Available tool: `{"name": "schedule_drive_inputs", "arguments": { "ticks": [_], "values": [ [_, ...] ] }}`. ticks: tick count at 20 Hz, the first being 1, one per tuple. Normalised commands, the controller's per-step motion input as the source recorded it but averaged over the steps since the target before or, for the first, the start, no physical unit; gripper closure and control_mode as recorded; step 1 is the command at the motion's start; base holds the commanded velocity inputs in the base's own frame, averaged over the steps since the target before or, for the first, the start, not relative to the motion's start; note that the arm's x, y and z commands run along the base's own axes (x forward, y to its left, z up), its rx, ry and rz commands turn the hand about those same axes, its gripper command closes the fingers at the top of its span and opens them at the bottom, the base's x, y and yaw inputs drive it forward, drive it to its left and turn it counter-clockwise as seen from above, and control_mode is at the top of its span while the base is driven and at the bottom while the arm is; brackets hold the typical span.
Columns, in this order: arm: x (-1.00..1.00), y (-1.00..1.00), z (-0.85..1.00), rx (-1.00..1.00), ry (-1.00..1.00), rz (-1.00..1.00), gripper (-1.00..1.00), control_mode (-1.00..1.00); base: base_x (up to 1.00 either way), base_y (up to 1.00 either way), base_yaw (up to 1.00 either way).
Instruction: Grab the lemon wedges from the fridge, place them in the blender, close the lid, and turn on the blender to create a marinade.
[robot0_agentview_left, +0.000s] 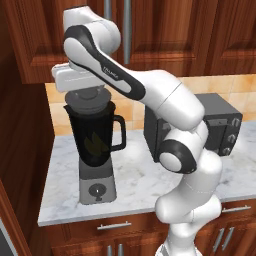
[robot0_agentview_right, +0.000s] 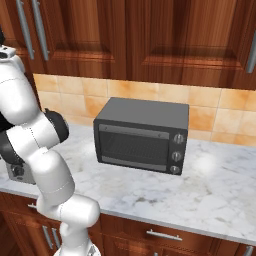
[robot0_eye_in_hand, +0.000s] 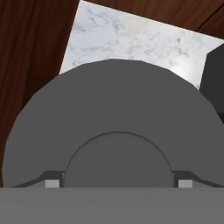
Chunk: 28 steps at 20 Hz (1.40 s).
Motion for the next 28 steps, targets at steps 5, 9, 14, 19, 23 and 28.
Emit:
{"name": "schedule_drive_inputs", "arguments": {
  "ticks": [5,9,14,19,23,28],
  "values": [
    [0.13,0.0,-0.18,0.0,-0.02,0.0,1.0,-1.0,0.0,0.0,0.0],
    [0.1,0.0,-0.22,0.0,-0.01,0.0,1.0,-1.0,0.0,0.0,0.0],
    [-0.31,-0.02,-0.05,0.02,0.0,0.0,1.0,-1.0,0.0,0.0,0.0],
    [-0.47,-0.11,0.01,0.08,0.0,0.0,1.0,-1.0,0.0,0.0,0.0],
    [-0.14,-0.14,-0.03,0.06,0.0,0.0,1.0,-1.0,0.0,0.0,0.0],
    [0.0,-0.31,-0.4,0.02,0.0,0.0,1.0,-1.0,0.0,0.0,0.0]
  ]
}}
